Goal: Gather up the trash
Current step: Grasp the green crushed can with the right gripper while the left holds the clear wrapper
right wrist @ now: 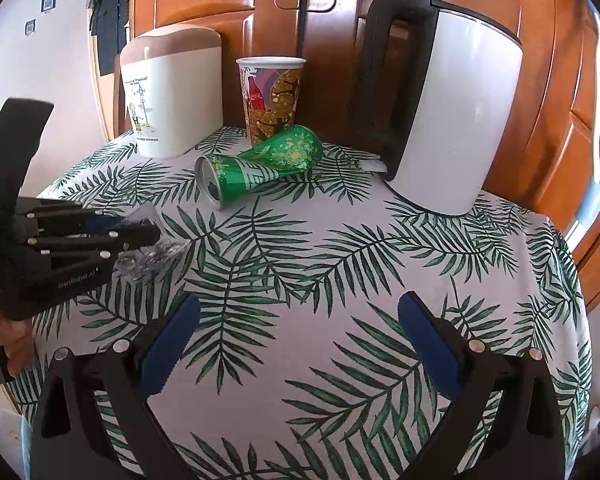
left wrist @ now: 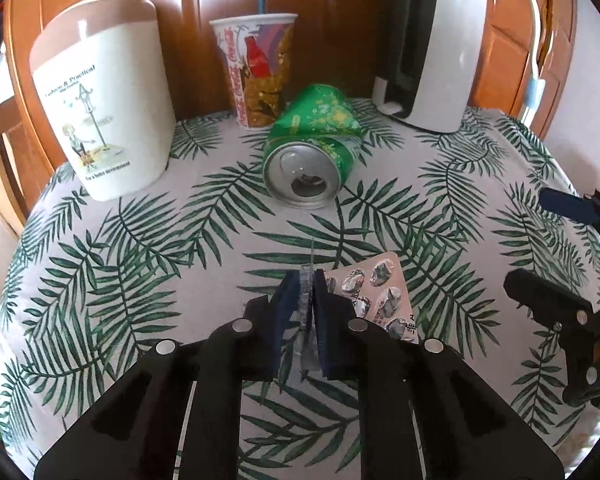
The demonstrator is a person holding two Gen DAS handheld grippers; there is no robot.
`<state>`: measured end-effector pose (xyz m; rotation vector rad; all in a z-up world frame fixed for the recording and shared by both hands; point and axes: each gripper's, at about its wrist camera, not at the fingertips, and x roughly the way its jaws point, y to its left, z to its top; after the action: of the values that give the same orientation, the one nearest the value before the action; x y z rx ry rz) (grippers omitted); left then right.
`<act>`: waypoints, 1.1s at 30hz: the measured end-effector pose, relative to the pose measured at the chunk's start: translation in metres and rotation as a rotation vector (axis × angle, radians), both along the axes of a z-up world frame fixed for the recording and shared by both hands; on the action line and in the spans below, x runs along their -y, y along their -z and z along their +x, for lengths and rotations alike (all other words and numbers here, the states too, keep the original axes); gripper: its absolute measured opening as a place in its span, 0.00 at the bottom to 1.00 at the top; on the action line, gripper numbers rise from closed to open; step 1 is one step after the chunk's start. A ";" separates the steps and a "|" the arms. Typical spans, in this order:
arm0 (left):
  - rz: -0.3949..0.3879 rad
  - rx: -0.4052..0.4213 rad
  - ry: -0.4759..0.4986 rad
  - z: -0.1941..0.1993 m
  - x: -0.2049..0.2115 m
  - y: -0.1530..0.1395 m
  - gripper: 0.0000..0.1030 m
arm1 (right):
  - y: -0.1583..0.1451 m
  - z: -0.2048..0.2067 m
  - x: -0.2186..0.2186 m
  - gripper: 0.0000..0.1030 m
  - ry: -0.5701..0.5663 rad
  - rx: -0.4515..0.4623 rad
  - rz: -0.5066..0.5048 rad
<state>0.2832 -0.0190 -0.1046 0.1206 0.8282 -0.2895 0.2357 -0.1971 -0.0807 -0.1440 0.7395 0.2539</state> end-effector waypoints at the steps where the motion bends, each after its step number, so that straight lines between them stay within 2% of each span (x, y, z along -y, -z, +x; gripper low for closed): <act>1: -0.003 0.002 -0.003 -0.001 -0.002 0.000 0.13 | 0.000 0.003 -0.001 0.95 0.001 -0.002 0.005; 6: -0.007 0.011 -0.047 -0.003 -0.022 0.000 0.13 | -0.003 0.037 -0.011 0.95 0.011 -0.053 0.093; 12: -0.013 0.011 -0.066 -0.005 -0.040 -0.001 0.13 | -0.006 0.097 -0.033 0.95 0.083 -0.109 0.223; 15: -0.031 0.010 -0.065 -0.004 -0.044 -0.002 0.13 | -0.006 0.122 -0.049 0.95 0.134 -0.113 0.213; 19: -0.035 0.016 -0.056 -0.004 -0.042 -0.004 0.13 | 0.004 0.156 -0.068 0.95 0.219 -0.133 0.137; 21: -0.043 0.014 -0.057 -0.004 -0.043 -0.004 0.13 | 0.010 0.165 -0.071 0.95 0.245 -0.151 0.129; 27: -0.052 0.012 -0.050 -0.003 -0.043 -0.004 0.13 | 0.023 0.179 -0.082 0.95 0.228 -0.216 0.168; 30: -0.055 0.008 -0.051 -0.003 -0.044 -0.004 0.13 | 0.030 0.176 -0.087 0.78 0.191 -0.241 0.197; 32: -0.053 0.007 -0.052 -0.003 -0.044 -0.003 0.13 | 0.030 0.170 -0.091 0.55 0.163 -0.226 0.167; 33: -0.051 0.008 -0.052 -0.002 -0.044 -0.004 0.13 | 0.030 0.167 -0.091 0.55 0.140 -0.228 0.174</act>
<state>0.2807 0.0245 -0.1010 0.0520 0.8144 -0.2606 0.4025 -0.1066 -0.1110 0.1034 0.9452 0.2012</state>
